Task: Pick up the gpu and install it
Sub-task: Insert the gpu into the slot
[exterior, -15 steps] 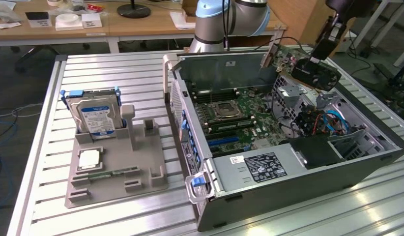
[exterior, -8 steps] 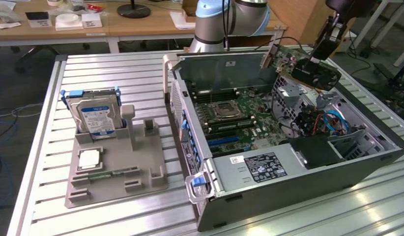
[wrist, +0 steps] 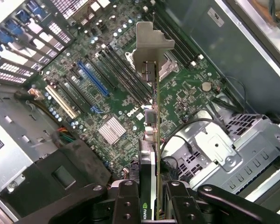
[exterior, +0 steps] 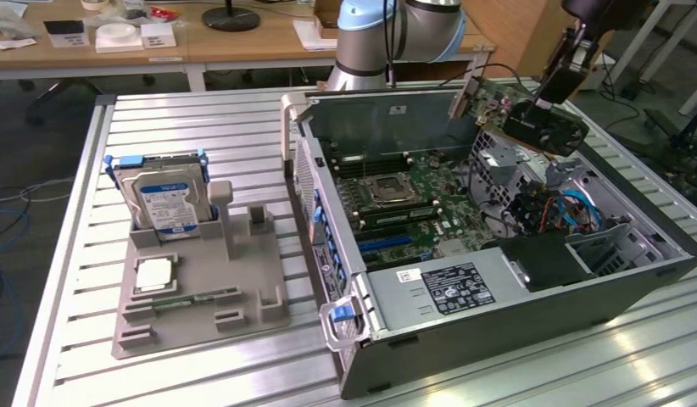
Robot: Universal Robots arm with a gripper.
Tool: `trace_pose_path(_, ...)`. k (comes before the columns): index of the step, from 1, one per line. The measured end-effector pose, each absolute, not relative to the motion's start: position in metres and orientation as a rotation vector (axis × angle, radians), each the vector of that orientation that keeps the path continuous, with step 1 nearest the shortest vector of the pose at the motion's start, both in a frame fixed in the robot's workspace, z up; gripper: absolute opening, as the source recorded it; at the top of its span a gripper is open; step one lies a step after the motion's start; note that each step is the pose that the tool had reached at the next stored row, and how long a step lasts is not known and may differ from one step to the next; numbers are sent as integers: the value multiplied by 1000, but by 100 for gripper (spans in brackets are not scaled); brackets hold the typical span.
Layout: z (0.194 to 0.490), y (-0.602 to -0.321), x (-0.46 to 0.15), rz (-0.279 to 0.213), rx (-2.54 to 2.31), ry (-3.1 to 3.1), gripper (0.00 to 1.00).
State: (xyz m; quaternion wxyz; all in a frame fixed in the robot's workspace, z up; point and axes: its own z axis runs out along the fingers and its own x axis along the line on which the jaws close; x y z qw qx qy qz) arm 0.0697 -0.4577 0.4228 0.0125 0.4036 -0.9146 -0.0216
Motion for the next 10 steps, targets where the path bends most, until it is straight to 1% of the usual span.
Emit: trace_pose_path(10, 423, -458, 70, -64, 1502, -2726, 27)
